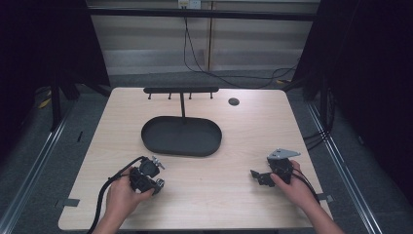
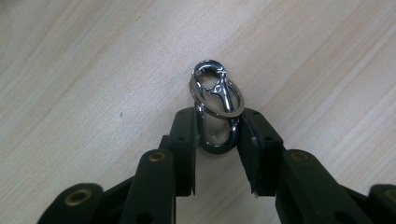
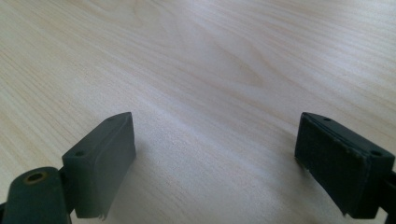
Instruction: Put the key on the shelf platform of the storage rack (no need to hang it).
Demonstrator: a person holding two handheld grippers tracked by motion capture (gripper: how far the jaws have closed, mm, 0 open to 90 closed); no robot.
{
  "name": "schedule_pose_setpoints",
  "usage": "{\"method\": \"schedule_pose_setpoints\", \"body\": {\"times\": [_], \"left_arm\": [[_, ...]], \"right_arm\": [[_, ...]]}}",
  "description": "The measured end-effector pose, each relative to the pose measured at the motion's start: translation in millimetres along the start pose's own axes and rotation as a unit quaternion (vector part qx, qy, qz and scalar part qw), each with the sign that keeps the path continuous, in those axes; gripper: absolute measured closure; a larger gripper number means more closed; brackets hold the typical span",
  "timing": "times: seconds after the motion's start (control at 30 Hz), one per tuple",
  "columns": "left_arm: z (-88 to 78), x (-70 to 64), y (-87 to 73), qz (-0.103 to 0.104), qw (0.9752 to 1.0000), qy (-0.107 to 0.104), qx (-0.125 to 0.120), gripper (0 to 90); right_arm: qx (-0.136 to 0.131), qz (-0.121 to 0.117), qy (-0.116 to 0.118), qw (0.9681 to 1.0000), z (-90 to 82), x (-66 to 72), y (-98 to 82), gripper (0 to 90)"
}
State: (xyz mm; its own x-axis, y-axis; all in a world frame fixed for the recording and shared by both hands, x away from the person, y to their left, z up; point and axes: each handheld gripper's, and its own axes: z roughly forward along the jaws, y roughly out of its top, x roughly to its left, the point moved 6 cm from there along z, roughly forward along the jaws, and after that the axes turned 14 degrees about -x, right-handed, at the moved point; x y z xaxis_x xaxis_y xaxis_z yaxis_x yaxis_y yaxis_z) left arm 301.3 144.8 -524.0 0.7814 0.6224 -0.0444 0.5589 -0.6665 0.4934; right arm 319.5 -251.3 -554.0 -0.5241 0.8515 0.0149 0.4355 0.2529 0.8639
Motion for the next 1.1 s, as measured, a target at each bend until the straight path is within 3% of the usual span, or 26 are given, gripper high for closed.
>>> {"method": "schedule_pose_setpoints", "body": {"times": [0.27,0.3,0.33,0.4,0.47,0.57,0.63,1.1], "left_arm": [[-1.7,2.4,0.4,-0.007,1.0,-0.001,0.0,68.5],[-8.2,2.5,3.1,-0.013,0.9997,-0.006,-0.021,71.3],[-14.7,4.3,5.9,-0.011,0.9993,-0.001,-0.036,82.0],[-18.8,5.7,6.8,-0.016,0.9992,0.0,-0.037,85.0],[-19.3,6.3,5.8,-0.025,0.9992,-0.019,-0.026,85.2],[-12.8,3.9,3.6,-0.023,0.9993,-0.027,-0.014,84.7],[-13.1,3.6,4.8,-0.016,0.9996,-0.021,-0.006,84.8],[-4.7,5.2,6.3,-0.017,0.9996,-0.022,0.004,84.4]], "right_arm": [[0.0,0.0,0.0,1.0,0.0,0.0,0.0,11.9],[0.0,0.0,0.0,1.0,0.0,0.0,0.0,11.9],[0.0,0.0,0.0,1.0,0.0,0.0,0.0,11.9],[0.0,0.0,0.0,1.0,0.0,0.0,0.0,11.9],[0.0,0.0,0.0,1.0,0.0,0.1,0.0,11.9],[0.0,0.0,0.0,1.0,0.0,0.0,0.0,11.9],[0.0,0.0,0.0,1.0,0.0,0.0,0.0,11.9],[0.0,0.0,0.0,1.0,-0.1,0.1,0.0,11.9]]}}
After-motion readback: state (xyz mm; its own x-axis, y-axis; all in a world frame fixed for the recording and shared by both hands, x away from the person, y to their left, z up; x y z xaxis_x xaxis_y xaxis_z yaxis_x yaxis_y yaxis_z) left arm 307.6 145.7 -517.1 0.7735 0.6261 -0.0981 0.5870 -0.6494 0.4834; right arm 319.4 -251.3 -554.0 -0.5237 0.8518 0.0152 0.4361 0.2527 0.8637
